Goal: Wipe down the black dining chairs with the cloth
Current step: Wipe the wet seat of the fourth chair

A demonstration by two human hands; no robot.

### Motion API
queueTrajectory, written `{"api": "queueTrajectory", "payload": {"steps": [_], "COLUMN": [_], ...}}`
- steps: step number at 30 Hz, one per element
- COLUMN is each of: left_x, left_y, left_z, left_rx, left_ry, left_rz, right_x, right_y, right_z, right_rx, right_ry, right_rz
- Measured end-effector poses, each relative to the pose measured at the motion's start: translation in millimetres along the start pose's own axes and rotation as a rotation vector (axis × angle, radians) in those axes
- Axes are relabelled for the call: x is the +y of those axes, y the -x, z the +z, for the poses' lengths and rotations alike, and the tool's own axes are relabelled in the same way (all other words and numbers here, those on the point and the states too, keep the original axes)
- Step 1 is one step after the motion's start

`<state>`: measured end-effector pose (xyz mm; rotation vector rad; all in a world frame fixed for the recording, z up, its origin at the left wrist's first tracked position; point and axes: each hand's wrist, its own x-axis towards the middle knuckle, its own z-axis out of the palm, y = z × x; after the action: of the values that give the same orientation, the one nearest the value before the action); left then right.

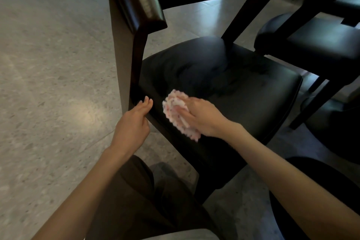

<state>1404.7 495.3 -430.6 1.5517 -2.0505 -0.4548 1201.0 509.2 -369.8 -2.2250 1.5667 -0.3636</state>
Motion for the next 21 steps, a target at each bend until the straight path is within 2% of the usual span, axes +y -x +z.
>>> {"api": "queueTrajectory", "payload": {"steps": [2, 5, 7, 9, 12, 14, 17, 21], "left_x": [0.0, 1.0, 1.9, 2.9, 3.0, 2.9, 4.3, 7.8], "left_y": [-0.4, -1.9, -2.7, -4.5, -6.5, -6.5, -5.7, -3.7], "left_z": [0.0, 1.9, 1.9, -0.4, -4.8, -5.3, -3.2, -1.8], "left_rx": [-0.002, 0.001, 0.016, 0.027, 0.030, 0.027, 0.036, 0.037], "left_ry": [-0.014, -0.033, -0.049, -0.054, -0.061, -0.080, -0.094, -0.132], "left_rz": [-0.001, 0.000, 0.000, 0.011, 0.018, 0.023, 0.023, 0.015], "right_x": [-4.5, 14.2, 32.9, 54.8, 81.6, 91.3, 86.9, 66.2], "right_y": [8.5, -6.6, -30.4, -63.5, -104.5, -114.5, -113.0, -105.1], "right_z": [-10.5, -34.6, -53.6, -58.3, -35.9, -14.9, -10.8, -12.2], "right_rx": [0.024, 0.317, 0.378, 0.290, 0.059, 0.061, 0.165, 0.131], "right_ry": [-0.062, 0.013, 0.064, 0.143, 0.181, 0.221, 0.221, 0.124], "right_rz": [-0.004, -0.054, -0.017, 0.095, 0.326, 0.388, 0.305, 0.158]}}
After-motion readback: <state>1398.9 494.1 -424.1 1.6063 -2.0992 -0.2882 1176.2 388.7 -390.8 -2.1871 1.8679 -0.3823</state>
